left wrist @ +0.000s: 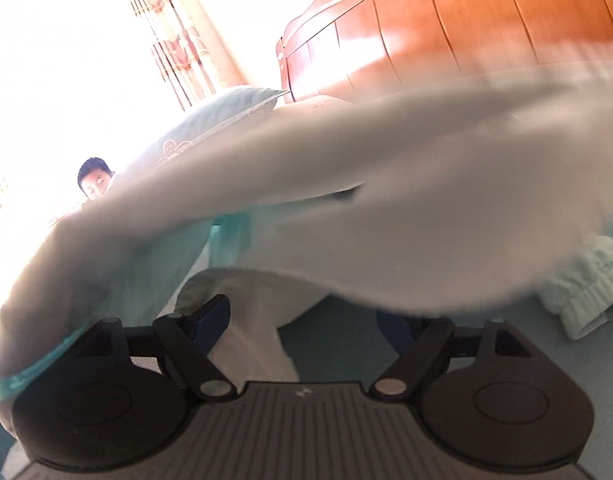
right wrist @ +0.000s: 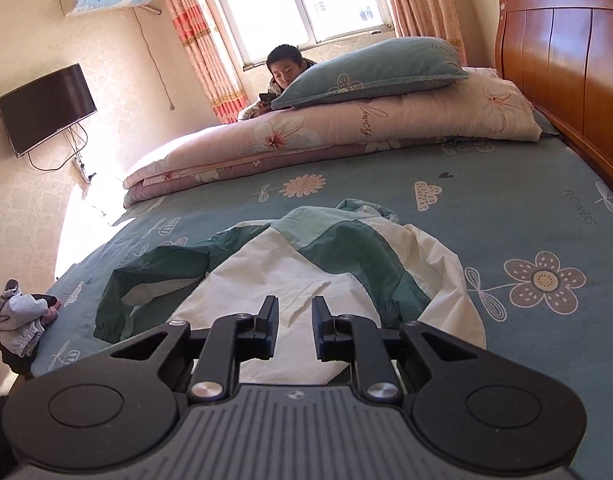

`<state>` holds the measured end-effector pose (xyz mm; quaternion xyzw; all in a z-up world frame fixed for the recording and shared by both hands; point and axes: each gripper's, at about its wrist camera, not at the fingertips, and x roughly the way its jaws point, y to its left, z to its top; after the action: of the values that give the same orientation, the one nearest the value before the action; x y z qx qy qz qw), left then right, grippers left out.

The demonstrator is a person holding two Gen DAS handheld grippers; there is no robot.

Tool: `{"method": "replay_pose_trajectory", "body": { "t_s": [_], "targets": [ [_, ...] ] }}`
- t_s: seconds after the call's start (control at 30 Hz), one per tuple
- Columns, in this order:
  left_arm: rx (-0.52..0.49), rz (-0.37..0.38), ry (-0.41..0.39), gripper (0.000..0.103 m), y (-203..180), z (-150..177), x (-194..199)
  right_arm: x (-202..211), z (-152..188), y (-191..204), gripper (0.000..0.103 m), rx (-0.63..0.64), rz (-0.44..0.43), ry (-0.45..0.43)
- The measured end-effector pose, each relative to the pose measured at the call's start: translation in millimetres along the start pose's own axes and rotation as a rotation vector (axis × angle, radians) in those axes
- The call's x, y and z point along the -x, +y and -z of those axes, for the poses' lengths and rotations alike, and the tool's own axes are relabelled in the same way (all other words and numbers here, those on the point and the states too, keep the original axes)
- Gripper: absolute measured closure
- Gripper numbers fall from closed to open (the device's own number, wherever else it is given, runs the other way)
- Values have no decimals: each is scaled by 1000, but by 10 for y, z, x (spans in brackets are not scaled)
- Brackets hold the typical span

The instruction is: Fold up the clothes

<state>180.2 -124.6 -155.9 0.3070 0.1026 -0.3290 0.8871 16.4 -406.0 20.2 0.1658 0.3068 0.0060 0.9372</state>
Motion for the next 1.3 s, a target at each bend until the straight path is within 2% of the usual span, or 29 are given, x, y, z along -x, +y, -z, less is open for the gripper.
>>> {"method": "replay_pose_trajectory", "body": {
  "t_s": [0.03,0.13,0.23,0.33,0.4,0.47,0.53,0.57,0.77,0.93,0.97,1.0,1.1,1.2,1.3],
  "targets": [
    [-12,-13,4,22,65,2,8,-135,97,-79,70,-4,35,36],
    [-41,-49,13,22,219,-10,25,-679,458,-398,60,-24,179,159],
    [-5,-35,15,22,365,-60,60,-1158,787,-735,53,-88,283,260],
    [11,-9,8,22,361,-83,140,-1353,990,-892,54,-166,253,277],
    [-8,1,11,22,346,-82,150,-1331,991,-823,54,-145,248,235],
    [-29,10,12,22,309,-80,158,-1256,928,-711,53,-126,200,208],
    [-48,21,12,22,254,-83,159,-1177,877,-540,44,-78,129,220],
    [-54,24,11,22,233,-81,170,-1156,875,-427,44,-36,106,245],
    [-53,40,24,22,191,-102,160,-1284,1210,247,44,242,40,409],
    [-29,57,37,22,217,-114,196,-1576,1502,363,45,386,129,463],
    [-28,59,36,22,216,-113,210,-1607,1529,366,47,424,145,461],
    [-28,63,36,22,215,-111,224,-1610,1534,373,59,457,154,458],
    [-34,68,34,22,197,-98,248,-1479,1415,330,69,437,130,458],
    [-35,73,38,22,176,-93,242,-1272,1235,266,70,430,135,438],
    [-38,81,34,22,163,-95,250,-1008,994,105,70,397,189,385]
  ]
}}
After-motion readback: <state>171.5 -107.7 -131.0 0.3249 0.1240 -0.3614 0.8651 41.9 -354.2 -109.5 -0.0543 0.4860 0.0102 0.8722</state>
